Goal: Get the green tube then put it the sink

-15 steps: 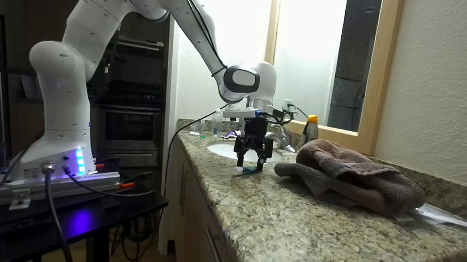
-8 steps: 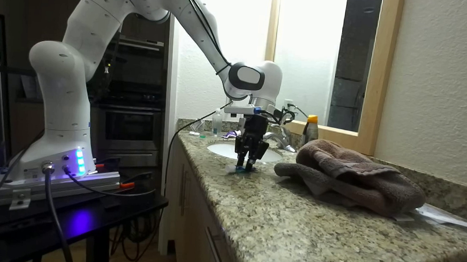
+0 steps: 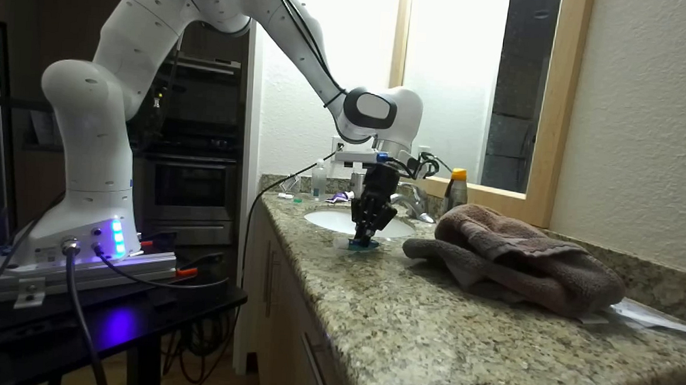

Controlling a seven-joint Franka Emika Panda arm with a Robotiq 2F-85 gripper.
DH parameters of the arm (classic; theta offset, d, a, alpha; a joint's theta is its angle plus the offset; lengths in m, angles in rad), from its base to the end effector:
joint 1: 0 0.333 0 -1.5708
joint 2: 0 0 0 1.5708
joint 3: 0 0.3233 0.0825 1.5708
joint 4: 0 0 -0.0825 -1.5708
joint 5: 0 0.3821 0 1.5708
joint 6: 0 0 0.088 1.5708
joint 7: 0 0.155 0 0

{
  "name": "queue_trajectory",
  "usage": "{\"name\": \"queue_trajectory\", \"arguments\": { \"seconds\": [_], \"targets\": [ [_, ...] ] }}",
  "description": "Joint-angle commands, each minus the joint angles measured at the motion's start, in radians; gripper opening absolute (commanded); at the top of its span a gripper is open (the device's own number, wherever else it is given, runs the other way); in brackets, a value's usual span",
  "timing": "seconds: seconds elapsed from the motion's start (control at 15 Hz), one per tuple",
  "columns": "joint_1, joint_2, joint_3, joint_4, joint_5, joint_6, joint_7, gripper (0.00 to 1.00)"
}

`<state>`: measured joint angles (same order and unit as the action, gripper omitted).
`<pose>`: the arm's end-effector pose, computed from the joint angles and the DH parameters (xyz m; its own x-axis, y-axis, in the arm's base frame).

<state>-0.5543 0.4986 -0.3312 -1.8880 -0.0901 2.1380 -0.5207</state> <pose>0.3755 -0.4684 0.2007 0.9091 -0.2810 -0.3075 -0.2715 -0.9596 0.0741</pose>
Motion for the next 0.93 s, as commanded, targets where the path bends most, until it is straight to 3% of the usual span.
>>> {"name": "queue_trajectory", "arguments": {
  "seconds": [0.0, 0.27, 0.53, 0.67, 0.87],
  "targets": [
    [-0.010, -0.131, 0.050, -0.062, 0.029, 0.058, -0.059, 0.02],
    [0.023, -0.296, 0.073, -0.119, 0.041, 0.111, -0.159, 0.02],
    [0.110, -0.500, 0.077, -0.235, 0.066, 0.154, -0.234, 0.02],
    [0.162, -0.581, 0.071, -0.271, 0.023, 0.186, -0.250, 0.02],
    [0.230, -0.648, 0.071, -0.246, 0.017, 0.158, -0.249, 0.02]
  ]
}}
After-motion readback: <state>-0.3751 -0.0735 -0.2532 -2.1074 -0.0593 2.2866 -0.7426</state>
